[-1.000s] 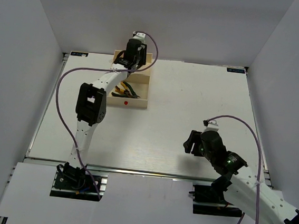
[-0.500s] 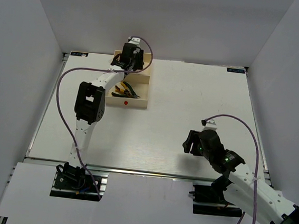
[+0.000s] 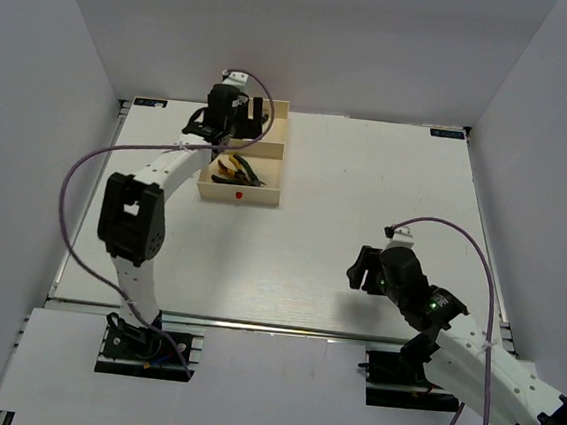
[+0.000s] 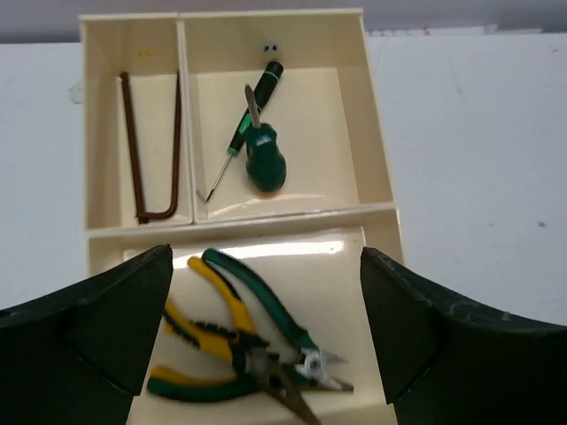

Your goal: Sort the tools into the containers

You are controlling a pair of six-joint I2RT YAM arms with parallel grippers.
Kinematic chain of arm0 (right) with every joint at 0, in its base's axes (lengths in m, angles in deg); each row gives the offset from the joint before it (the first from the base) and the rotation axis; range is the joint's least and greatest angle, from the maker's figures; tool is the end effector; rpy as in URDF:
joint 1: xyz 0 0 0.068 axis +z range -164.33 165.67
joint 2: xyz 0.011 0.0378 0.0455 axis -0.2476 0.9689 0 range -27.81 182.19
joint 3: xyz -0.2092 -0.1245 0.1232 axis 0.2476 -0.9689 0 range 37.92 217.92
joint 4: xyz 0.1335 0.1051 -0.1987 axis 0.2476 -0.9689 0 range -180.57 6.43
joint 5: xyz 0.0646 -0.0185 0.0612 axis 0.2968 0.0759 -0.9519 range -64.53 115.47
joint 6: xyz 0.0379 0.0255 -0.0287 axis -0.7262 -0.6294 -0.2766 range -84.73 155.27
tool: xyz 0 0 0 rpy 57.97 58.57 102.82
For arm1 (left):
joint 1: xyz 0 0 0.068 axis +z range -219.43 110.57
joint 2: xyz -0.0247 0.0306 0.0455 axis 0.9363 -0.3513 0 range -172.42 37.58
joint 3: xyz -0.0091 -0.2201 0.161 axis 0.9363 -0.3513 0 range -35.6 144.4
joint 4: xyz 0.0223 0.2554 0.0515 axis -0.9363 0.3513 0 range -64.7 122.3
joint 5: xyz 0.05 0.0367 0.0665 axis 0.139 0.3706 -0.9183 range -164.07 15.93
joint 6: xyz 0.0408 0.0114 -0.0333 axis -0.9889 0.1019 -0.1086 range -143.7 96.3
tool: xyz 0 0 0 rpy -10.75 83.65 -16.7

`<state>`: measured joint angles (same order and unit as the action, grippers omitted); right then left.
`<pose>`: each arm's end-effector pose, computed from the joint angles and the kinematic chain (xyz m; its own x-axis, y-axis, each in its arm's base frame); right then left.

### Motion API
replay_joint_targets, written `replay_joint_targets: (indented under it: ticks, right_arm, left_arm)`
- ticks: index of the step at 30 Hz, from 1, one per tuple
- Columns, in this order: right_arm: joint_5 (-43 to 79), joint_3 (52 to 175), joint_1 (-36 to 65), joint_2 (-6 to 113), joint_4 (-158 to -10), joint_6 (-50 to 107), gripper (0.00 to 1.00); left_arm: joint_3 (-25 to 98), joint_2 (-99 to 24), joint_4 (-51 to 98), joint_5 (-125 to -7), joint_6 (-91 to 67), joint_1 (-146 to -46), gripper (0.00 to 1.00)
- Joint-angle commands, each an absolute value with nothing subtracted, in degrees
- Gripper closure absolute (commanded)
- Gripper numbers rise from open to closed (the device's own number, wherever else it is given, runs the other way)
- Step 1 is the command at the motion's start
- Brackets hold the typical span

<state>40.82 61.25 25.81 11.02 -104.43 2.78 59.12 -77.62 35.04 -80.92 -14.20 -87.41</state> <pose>0.1236 0.0918 0.2071 -0.6287 0.1473 -0.7636 -0.1435 0.9431 0.3001 0.4554 -0.1433 0.2679 -0.5065 -0.0079 -0.8622 0.1266 0.9884 -0.0835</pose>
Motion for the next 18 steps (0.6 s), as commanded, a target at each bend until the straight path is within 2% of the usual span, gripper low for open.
replay_joint_targets:
  ticks: [1, 10, 18]
  right_arm:
    - [42.5, 61.9, 25.7, 10.0, -103.8, 3.7, 0.33]
    - [43.0, 62.8, 25.7, 7.3, -105.3, 3.2, 0.32]
    - [43.9, 62.8, 25.8, 3.4, -106.0, 2.9, 0.27]
  left_arm:
    - [52.8, -61.0, 33.2, -82.6, -14.7, -87.5, 0.04]
    - [32.6, -32.7, 38.2, -84.5, -13.5, -87.5, 0.02]
    - [16.2, -6.5, 45.3, -87.5, -10.8, -87.5, 0.02]
